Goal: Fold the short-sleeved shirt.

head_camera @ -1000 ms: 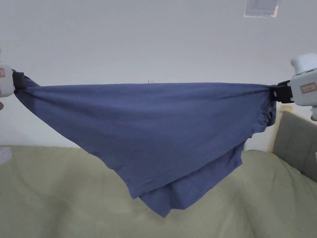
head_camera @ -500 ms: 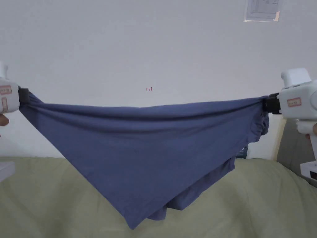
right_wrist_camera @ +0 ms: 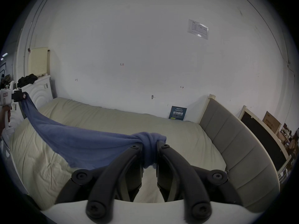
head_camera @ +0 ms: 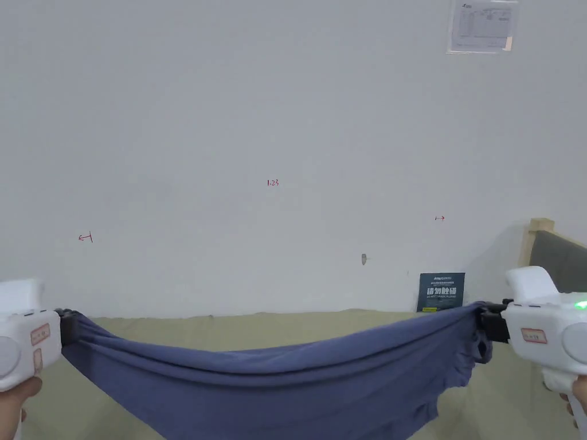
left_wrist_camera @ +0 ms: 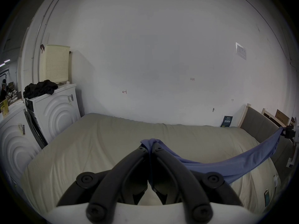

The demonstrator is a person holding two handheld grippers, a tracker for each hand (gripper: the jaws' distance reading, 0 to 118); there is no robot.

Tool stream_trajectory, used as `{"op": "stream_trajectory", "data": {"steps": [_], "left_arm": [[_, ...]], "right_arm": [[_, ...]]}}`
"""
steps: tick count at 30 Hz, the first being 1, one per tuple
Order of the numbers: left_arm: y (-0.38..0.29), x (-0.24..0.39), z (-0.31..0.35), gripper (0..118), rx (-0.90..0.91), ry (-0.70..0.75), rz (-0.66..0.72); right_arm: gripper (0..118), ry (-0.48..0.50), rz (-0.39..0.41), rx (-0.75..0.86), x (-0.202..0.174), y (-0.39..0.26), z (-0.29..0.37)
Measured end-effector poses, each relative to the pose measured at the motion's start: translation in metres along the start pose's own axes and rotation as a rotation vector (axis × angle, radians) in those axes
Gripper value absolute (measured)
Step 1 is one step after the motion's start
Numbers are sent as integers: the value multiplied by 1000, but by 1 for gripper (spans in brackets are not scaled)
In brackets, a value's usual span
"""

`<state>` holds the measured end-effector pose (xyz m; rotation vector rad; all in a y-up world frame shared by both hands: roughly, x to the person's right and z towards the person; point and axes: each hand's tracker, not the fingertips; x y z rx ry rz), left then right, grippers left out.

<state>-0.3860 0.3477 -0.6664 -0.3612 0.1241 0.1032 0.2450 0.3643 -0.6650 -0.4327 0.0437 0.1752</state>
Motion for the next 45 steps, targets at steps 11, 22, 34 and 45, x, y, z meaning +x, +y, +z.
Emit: {"op": "stream_trajectory", "data": {"steps": [11,22,34,45], "left_arm": [[-112,-37,153,0,-97,-27,-6],[-325,-79,228,0,-412,52,96],[-293,-82,289,91,-136,-58,123],[-283,-72,399,78,-62,38,-7]], "right_arm": [[16,70,93,-94,-12,-151,142],[16,112,30,-373,-56,-384,183],[108,123,-28,-275,-50,-366,226],[52,315,-175,116,-134,-275,339]]}}
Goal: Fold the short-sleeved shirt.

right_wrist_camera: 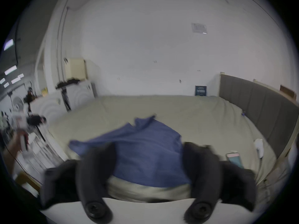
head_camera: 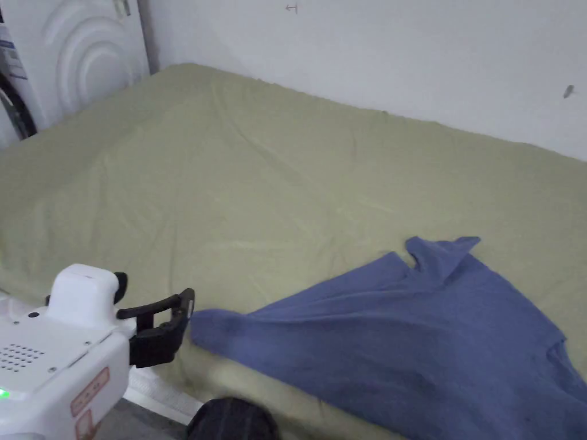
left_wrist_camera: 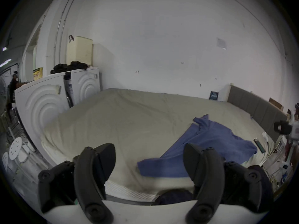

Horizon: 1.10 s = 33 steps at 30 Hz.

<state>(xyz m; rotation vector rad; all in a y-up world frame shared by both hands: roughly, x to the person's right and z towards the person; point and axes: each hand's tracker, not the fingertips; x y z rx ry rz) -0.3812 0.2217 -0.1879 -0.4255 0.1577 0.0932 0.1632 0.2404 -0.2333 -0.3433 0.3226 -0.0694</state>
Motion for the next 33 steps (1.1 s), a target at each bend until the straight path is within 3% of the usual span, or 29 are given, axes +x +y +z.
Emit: {"op": "stream_trajectory", "data": {"steps": [1,2,3,5,9,10,11,12,13,19,22,23,25,30,32,33], "left_arm": [[-4,0,-1,55,-20,0,-9],[-9,1,-5,23,-62,17,-17],[-12,0,-10,0,-106,17,-10],[-21,-7,-24,0,-162,-81,38],[-32,-16,-61,0,-239,-58,-1],[-34,-19,-73,10,-242,-60,4],[-38,-23,-87,37,-243,-65,12],[-40,-26,-99,91,-270,-93,9],[-44,-29,-115,113,-294,-112,2],[-56,-41,-187,114,-320,-94,-43],[-63,-45,-215,112,-370,-157,-58],[-66,-48,-220,109,-372,-198,-63],[-69,-48,-225,91,-411,-247,-82],[-80,-47,-224,41,-454,-259,-140],[-75,-48,-218,7,-447,-282,-82],[-75,-46,-215,4,-443,-278,-76]], "right_arm": [[22,1,-6,2,-10,1,-3],[6,-10,5,-4,-29,8,-11],[6,-2,0,3,-35,9,-14],[3,74,-18,-8,-45,13,-23],[3,79,11,-32,-42,13,-42],[3,81,8,-37,-41,11,-48],[3,81,7,-43,-42,10,-52],[3,85,3,-54,-42,10,-56],[3,89,-6,-67,-43,10,-60],[3,77,-5,-124,-50,4,-85],[3,63,-3,-149,-55,4,-97],[3,59,-6,-156,-56,5,-101],[3,55,-10,-163,-56,6,-107],[3,63,-28,-161,-58,7,-115],[3,62,-34,-166,-59,8,-118],[3,65,-36,-167,-59,9,-118]]}}
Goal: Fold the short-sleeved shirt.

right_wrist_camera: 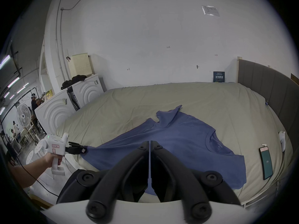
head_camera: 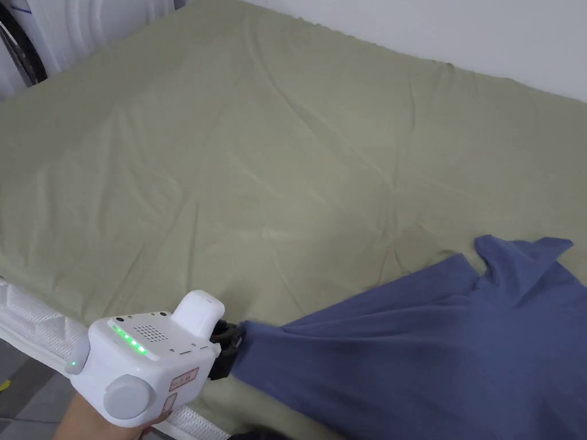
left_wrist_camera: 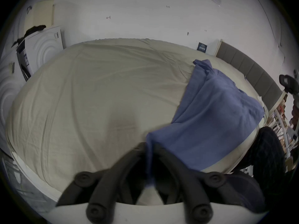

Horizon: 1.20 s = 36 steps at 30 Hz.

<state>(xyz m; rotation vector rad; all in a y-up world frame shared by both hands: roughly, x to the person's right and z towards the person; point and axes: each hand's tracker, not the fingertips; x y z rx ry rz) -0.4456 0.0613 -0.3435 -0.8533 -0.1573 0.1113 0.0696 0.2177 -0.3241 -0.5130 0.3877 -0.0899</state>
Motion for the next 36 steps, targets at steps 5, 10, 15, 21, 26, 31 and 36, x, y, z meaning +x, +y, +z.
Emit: {"op": "stream_trajectory", "data": {"steps": [5,10,15,21,26,31,36], "left_arm": [[-3,11,12,1,24,20,12],[7,33,48,1,124,1,99],[20,57,59,1,141,15,61],[22,60,53,1,127,16,61],[24,58,49,1,101,43,82],[30,55,42,1,87,52,85],[36,54,37,1,83,48,77]], "right_arm": [[3,11,12,-4,0,2,-4],[3,-22,62,-56,16,14,-37],[3,-70,183,-146,56,36,-123],[3,-110,229,-241,114,72,-262],[115,-132,130,-369,162,97,-368],[118,-200,187,-450,184,102,-396],[116,-233,233,-557,194,71,-406]]}}
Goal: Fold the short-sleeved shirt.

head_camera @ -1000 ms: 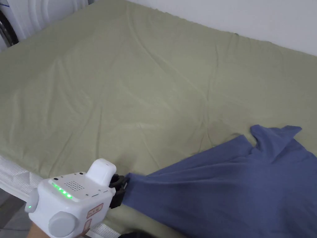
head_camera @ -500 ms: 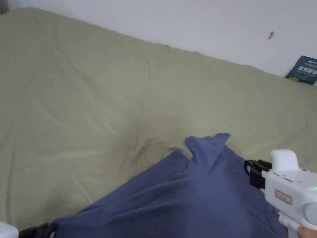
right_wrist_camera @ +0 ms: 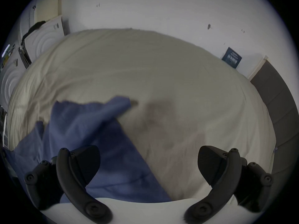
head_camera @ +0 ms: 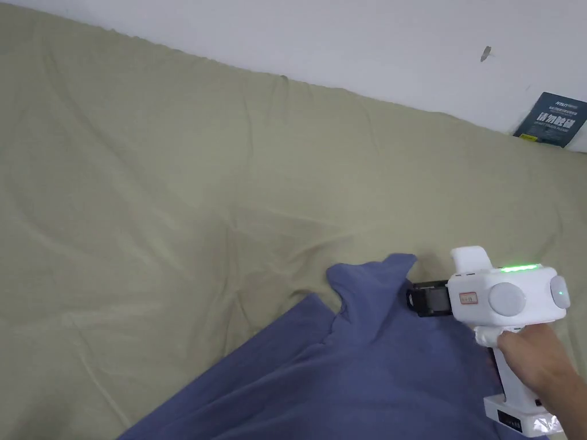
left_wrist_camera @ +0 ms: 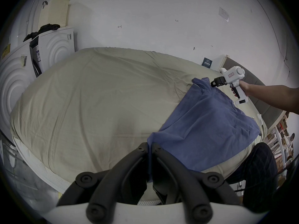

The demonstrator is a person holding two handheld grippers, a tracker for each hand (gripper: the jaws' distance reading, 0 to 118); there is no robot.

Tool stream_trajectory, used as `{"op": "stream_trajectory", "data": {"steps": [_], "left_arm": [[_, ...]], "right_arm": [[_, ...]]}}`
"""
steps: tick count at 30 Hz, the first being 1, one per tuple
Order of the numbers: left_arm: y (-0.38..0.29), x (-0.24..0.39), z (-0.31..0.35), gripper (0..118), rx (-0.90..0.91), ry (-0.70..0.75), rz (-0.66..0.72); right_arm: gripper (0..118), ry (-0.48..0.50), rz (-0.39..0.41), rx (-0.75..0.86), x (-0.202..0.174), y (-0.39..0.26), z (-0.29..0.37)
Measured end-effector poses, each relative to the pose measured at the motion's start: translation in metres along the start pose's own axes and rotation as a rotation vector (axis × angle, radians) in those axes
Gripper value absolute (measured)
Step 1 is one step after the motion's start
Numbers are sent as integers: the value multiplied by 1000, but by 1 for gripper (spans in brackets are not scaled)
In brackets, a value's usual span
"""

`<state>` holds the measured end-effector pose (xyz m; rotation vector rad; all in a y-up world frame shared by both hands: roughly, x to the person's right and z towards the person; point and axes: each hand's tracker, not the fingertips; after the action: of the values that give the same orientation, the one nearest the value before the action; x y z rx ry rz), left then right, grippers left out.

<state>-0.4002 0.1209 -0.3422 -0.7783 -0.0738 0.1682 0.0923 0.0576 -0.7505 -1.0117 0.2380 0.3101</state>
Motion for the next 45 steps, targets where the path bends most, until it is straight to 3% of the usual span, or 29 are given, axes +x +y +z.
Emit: {"op": "stream_trajectory", "data": {"steps": [1,4,7,11,13,17,20,21,26,34,37,41,45], "left_arm": [[-2,-4,1,1,1,1,-5],[-1,-4,0,1,4,0,-4],[1,-6,-2,1,-3,-12,21],[2,-7,-5,0,6,5,45],[10,-4,-8,0,-1,-5,67],[25,0,-2,0,30,-22,103],[46,3,10,0,75,-42,103],[55,3,15,0,104,-59,107],[114,11,56,0,246,-135,117],[250,28,110,0,472,-136,55],[314,38,123,0,507,-161,47],[392,68,143,0,578,-36,-43],[468,63,148,0,623,6,-25]], "right_arm": [[102,-27,-95,-31,-2,-7,9],[62,36,-143,23,-10,-16,22],[5,88,-152,2,-5,-13,17],[4,145,-165,12,-17,-15,34],[3,128,-174,53,-19,-12,55],[3,139,-254,172,-6,-7,117],[3,137,-262,255,6,-7,178],[3,172,-206,278,10,1,191],[3,103,-199,442,34,0,311],[3,-38,-159,626,84,26,461],[3,-70,-186,694,103,45,505],[3,-119,-204,769,123,79,546],[3,-200,-204,836,132,120,568]]}}
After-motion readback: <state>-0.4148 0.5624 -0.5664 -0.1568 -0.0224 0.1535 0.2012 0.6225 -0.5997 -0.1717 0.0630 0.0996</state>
